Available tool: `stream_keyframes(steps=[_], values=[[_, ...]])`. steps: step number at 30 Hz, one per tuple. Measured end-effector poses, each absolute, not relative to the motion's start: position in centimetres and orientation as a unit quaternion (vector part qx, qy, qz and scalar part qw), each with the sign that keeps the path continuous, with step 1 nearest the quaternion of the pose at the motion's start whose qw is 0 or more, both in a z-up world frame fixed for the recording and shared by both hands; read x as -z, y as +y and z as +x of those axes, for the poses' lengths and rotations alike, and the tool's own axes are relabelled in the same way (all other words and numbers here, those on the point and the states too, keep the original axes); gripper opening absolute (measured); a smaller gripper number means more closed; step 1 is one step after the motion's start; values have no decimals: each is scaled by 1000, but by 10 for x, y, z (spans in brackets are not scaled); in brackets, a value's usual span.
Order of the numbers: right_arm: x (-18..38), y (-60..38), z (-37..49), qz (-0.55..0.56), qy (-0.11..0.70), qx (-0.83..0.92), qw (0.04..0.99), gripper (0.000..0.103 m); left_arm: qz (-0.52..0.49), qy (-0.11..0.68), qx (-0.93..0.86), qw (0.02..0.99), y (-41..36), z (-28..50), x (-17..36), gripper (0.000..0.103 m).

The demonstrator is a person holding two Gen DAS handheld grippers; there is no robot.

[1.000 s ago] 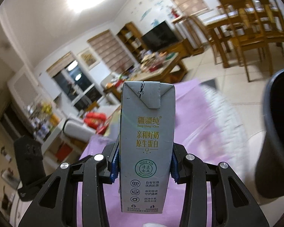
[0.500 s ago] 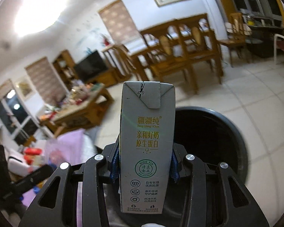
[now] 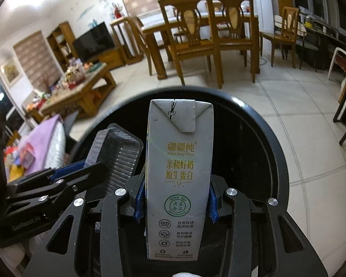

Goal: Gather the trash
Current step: 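Carry the milk carton and clear tray over the black trash bin with both tools, then open both tools to drop the carton and tray into the bin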

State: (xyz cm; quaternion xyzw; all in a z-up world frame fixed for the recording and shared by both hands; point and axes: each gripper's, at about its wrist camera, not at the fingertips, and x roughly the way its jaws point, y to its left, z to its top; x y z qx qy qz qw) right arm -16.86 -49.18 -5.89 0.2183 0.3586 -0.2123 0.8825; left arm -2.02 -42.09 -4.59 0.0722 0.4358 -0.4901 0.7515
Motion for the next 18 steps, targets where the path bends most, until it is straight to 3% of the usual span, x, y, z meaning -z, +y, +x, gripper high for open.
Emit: stream_keyframes(steps=[11, 13, 15, 17, 18], values=[[72, -505, -151, 220, 381, 214, 872, 43, 106, 428, 486, 755, -419, -26, 48, 40], [69, -503, -152, 220, 372, 209, 877, 63, 102, 428, 488, 754, -419, -24, 49, 41], [64, -503, -153, 218, 362, 214, 881, 69, 93, 430, 490, 753, -417, -21, 48, 51], [58, -503, -158, 219, 349, 221, 884, 74, 85, 421, 485, 762, -410, -19, 42, 84], [56, -504, -161, 220, 342, 221, 887, 77, 83, 411, 480, 771, -404, -21, 38, 88]])
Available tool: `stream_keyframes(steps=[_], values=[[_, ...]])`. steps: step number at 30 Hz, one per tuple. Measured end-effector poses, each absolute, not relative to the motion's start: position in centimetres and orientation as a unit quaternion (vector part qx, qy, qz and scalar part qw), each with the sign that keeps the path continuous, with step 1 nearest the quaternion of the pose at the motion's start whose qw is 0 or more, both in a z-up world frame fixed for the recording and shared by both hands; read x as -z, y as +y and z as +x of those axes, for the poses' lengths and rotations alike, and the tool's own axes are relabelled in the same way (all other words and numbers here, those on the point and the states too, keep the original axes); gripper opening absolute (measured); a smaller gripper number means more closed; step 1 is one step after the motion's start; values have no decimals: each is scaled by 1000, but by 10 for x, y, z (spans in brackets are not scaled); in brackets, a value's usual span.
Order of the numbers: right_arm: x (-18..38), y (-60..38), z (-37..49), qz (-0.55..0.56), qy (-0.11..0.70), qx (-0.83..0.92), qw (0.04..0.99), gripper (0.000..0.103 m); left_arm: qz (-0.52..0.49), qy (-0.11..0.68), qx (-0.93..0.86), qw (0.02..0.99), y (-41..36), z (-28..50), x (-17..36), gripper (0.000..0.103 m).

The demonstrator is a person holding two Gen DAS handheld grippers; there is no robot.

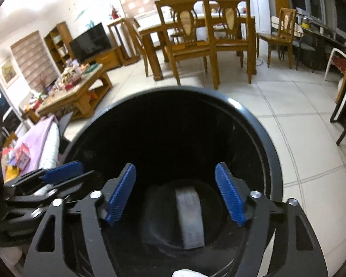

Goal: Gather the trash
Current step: 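Open both tools to drop the carton and tray into the bin, then grasp the red milk box with the left tool while the right tool grasps the yellow snack bag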

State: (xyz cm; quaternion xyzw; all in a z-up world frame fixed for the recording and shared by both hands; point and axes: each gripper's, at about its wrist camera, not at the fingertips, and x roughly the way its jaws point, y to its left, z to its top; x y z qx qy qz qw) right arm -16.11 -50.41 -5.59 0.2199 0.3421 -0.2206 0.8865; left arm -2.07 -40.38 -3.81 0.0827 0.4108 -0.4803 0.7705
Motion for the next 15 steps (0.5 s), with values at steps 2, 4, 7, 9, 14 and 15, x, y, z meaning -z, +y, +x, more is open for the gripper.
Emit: stream_keyframes(steps=[2, 4, 7, 9, 14, 15], values=[[50, -504, -166, 218, 331, 227, 890, 79, 80, 392, 474, 784, -391, -24, 30, 91], [43, -502, -170, 211, 316, 238, 894, 85, 76, 378, 471, 794, -375, -28, 19, 96], [31, -494, -174, 199, 282, 249, 905, 98, 76, 354, 452, 815, -352, -32, 7, 98], [27, -484, -177, 193, 261, 253, 912, 98, 79, 337, 436, 831, -332, -33, 0, 98], [17, -448, -160, 193, 259, 201, 925, 98, 70, 309, 390, 865, -270, -24, -18, 98], [15, -436, -154, 195, 264, 181, 927, 98, 63, 305, 380, 871, -254, -20, -20, 98]])
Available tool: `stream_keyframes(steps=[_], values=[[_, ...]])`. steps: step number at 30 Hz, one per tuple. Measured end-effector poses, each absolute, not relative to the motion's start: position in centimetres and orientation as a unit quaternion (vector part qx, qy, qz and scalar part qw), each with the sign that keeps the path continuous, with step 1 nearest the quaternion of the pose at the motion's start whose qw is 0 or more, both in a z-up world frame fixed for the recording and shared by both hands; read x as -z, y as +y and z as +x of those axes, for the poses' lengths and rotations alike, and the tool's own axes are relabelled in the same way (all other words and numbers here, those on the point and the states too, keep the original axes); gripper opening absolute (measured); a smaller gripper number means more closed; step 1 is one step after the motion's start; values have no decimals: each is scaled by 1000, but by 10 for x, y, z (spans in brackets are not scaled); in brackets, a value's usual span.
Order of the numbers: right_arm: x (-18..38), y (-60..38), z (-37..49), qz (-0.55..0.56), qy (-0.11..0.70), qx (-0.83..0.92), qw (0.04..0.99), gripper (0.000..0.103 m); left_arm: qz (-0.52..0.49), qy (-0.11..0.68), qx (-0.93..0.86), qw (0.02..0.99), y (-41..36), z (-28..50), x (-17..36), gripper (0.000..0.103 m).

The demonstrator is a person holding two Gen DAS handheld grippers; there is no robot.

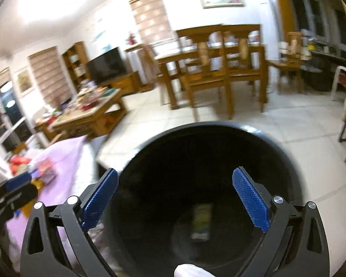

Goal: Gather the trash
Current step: 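Grasp the red milk box with the left tool while the right tool grasps the yellow snack bag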

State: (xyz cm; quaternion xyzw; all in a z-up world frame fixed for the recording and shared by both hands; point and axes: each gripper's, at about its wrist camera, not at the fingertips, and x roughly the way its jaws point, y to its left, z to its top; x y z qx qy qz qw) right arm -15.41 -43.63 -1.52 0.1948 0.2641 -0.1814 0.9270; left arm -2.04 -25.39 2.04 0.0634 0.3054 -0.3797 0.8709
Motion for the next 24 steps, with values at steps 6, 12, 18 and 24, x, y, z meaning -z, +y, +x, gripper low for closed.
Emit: stream_keyframes(steps=[6, 12, 18, 24], values=[[8, -354, -114, 165, 303, 61, 937, 98, 25, 290, 295, 910, -146, 21, -31, 98], [-1, -263, -64, 135, 338, -33, 931, 97, -5, 302, 194, 933, -38, 82, -23, 98], [-1, -187, -18, 120, 368, -88, 918, 89, 66, 343, 151, 925, 14, 139, -3, 98], [15, -143, 23, 100, 408, -83, 904, 79, 129, 361, 162, 909, 34, 170, 15, 98]])
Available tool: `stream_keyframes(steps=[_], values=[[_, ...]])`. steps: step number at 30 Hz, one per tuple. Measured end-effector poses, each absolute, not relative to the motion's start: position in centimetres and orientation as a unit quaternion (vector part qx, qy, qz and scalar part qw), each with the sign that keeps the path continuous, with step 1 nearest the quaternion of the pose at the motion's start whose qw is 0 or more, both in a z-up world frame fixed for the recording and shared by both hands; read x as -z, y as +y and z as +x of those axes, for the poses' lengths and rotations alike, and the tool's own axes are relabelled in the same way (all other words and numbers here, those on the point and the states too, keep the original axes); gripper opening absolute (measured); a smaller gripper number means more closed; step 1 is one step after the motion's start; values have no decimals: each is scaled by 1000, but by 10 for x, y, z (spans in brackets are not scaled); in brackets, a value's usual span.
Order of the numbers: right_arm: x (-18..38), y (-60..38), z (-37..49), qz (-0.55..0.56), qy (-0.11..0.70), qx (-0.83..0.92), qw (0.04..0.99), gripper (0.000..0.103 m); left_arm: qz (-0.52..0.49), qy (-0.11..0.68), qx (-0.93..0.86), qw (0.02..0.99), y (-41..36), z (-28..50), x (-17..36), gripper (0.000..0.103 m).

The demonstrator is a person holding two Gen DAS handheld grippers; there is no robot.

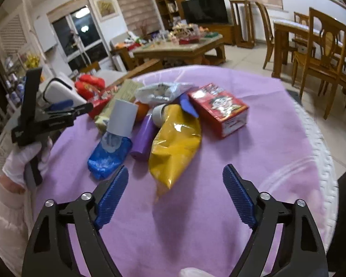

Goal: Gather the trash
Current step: 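Grasp the red milk box with the left tool while the right tool grasps the yellow snack bag, then carry the red box and yellow bag over the trash bin with both tools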

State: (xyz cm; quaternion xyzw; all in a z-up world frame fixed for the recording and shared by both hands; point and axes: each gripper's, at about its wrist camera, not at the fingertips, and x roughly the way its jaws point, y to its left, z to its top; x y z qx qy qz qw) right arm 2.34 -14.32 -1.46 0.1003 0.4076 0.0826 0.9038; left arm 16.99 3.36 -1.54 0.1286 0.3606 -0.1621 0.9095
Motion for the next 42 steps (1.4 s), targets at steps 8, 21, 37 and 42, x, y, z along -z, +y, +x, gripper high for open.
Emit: stream_keyframes(steps=[8, 21, 37, 42], values=[[40, -136, 63, 111, 440, -52, 890, 47, 150, 390, 179, 891, 38, 201, 35, 97], [42, -130, 65, 113, 432, -62, 893, 38, 114, 426, 180, 879, 39, 194, 38, 50], [-4, -156, -19, 140, 341, -102, 924, 38, 32, 324, 271, 906, 8, 88, -35, 50], [-18, -180, -50, 154, 314, -92, 932, 38, 33, 301, 317, 899, -34, 53, -47, 50]])
